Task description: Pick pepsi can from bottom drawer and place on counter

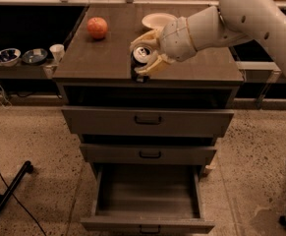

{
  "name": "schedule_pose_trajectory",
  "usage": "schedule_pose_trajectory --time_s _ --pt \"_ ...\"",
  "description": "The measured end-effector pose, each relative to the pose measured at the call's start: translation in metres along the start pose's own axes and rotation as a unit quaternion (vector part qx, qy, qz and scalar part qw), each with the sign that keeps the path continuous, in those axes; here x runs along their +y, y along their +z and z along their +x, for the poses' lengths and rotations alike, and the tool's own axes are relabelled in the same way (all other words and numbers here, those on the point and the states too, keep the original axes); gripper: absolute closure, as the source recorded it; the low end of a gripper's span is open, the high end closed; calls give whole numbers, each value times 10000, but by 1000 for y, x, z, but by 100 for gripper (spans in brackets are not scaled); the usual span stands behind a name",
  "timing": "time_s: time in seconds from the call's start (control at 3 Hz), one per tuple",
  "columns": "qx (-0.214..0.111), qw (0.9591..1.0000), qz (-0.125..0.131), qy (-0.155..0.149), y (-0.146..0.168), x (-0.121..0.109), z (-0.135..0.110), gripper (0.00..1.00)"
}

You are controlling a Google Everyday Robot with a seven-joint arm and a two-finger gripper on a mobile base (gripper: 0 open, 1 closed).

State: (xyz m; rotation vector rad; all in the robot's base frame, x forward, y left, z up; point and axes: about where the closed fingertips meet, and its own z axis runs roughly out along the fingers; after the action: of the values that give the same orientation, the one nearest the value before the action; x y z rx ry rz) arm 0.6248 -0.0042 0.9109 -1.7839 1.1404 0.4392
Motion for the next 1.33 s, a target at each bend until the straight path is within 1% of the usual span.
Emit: schedule_pose_trajectory --time_s 0.33,0.67,1.0,1.33 --pt "-66 9983 322 476 -4 -19 11 100" --pt "-32 9938 581 944 -8 -41 22 100" --pt "200 9876 688 1397 -10 -55 32 100" --pt "433 9780 449 1990 1 -69 50 100"
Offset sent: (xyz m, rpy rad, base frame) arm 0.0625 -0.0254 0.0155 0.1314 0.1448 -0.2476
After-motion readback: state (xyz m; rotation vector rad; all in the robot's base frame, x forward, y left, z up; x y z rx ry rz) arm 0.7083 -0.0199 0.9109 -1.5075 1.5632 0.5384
